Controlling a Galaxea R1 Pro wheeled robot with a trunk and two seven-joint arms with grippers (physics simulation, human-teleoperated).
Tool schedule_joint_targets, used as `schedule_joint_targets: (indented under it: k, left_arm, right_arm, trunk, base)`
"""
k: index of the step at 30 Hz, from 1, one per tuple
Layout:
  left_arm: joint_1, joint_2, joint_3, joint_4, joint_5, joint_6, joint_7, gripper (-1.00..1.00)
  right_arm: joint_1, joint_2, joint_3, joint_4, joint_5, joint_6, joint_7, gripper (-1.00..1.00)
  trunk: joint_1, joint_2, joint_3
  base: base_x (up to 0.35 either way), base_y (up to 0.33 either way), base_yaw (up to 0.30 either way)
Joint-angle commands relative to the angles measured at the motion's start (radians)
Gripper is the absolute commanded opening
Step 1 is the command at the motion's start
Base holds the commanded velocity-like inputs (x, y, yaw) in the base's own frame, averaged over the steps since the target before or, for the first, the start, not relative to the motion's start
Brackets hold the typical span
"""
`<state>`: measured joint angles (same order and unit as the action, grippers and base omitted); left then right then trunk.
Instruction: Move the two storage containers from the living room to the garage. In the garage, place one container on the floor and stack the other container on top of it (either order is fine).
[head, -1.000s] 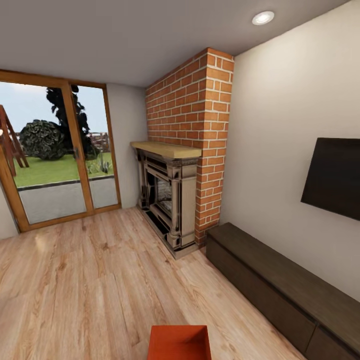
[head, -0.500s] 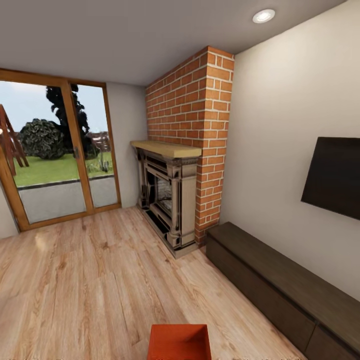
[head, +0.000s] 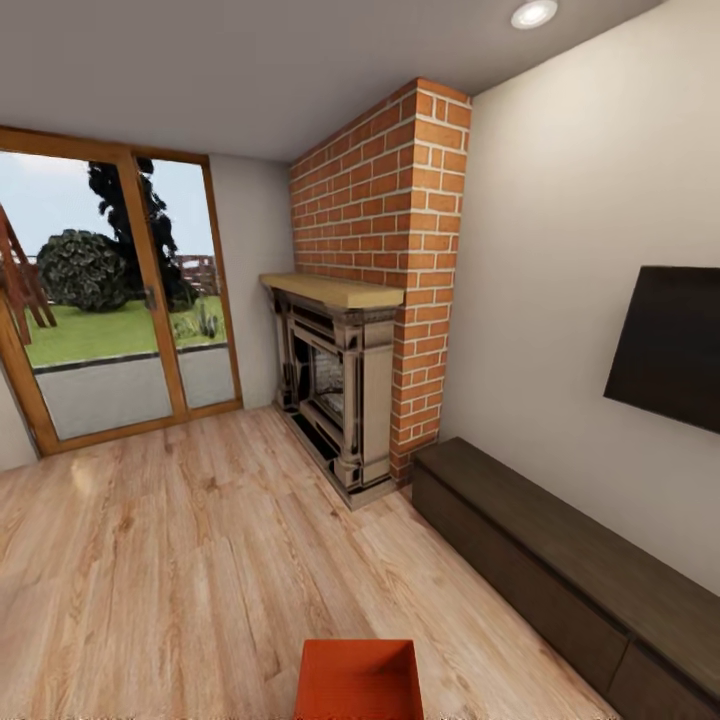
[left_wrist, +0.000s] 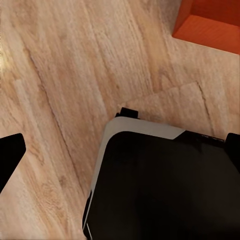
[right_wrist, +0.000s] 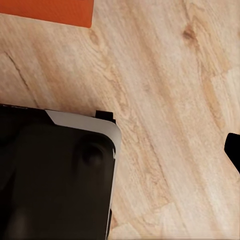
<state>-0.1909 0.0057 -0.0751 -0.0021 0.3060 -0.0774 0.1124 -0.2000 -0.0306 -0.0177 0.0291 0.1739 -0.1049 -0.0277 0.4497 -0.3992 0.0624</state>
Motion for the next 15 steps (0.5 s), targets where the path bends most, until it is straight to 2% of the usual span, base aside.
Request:
schedule_joint_targets:
  k: [1, 15]
  left_arm:
    - [0.000, 0.000, -0.008, 0.001, 0.008, -0.002, 0.002, 1.00]
    - [0.000, 0.000, -0.008, -0.001, 0.007, -0.003, 0.001, 1.00]
  right_arm:
    - [-0.001, 0.000, -0.002, 0.003, 0.009, -0.004, -0.003, 1.00]
    - [-0.001, 0.000, -0.002, 0.003, 0.009, -0.001, -0.003, 1.00]
  trunk:
    - [0.000, -0.001, -0.002]
    - [0.000, -0.001, -0.024]
  base:
    - [0.000, 0.000, 0.000]
    - [0.000, 0.000, 0.000]
